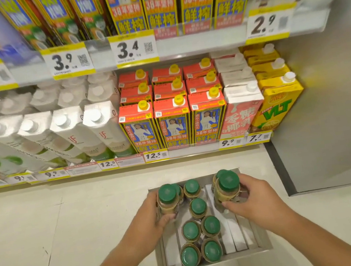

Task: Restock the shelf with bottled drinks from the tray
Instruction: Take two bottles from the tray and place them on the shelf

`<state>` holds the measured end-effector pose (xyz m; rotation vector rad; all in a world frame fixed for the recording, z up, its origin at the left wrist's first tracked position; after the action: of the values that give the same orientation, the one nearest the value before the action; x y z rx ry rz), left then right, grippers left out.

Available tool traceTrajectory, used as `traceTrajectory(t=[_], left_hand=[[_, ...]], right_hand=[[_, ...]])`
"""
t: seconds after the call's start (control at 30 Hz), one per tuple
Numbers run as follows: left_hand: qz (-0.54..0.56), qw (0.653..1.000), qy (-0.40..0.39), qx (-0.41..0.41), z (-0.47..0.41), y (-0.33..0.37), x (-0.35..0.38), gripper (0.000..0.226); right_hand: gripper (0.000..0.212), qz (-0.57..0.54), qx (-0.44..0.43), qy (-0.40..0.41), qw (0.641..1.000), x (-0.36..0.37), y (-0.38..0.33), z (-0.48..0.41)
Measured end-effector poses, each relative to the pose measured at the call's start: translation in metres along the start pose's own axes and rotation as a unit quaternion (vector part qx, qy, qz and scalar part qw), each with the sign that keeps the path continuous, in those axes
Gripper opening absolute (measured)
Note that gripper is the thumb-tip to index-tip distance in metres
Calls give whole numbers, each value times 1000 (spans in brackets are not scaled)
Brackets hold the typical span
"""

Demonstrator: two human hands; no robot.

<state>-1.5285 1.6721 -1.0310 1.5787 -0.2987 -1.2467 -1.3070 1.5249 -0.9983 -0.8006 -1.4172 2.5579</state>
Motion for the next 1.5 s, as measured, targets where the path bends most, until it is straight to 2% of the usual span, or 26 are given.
traceTrajectory(t=[0.2,0.33,0.43,0.57,0.7,0.83,1.0,1.13,1.27,1.43,1.5], left_hand=[[-19,999,-22,39,-14,56,-55,44],[20,997,-24,73,-33,111,-93,46],[56,989,-12,134,-52,166,-127,43],[77,968,-1,237,-81,249,-176,46],[92,943,-8,320,-106,332,-226,43],[99,921,-14,376,-120,411,-271,44],[128,897,-9,423,-149,495,-297,31],[154,889,45,429,-182,549,-319,30],[154,901,78,398,-215,584,-336,26],[113,919,172,337,-259,586,-338,21],[110,924,206,304,-273,577,-331,28]], right_hand=[[43,19,-46,31,998,-31,-81,18],[40,-1,-64,63,996,-63,-133,34],[42,0,-98,99,990,-93,-180,51],[45,-4,-154,159,975,-131,-248,73],[36,9,-197,225,954,-164,-323,97],[34,21,-232,297,926,-202,-398,123],[39,2,-264,350,899,-267,-458,130],[37,-17,-291,374,880,-316,-498,127],[38,-30,-305,388,869,-352,-539,113],[26,-27,-294,399,868,-385,-572,78],[24,-32,-277,387,879,-390,-575,54]])
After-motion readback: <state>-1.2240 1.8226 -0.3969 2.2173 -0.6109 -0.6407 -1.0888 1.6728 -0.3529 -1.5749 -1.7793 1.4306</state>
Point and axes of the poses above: each hand's wrist, its own z-axis away from the middle knuckle, its own x-axis out of the palm, y = z × x, the point moved 8 cm from there along -z, towards the middle knuckle, and after that the axes turned 11 degrees about x, right-handed, at the moved point
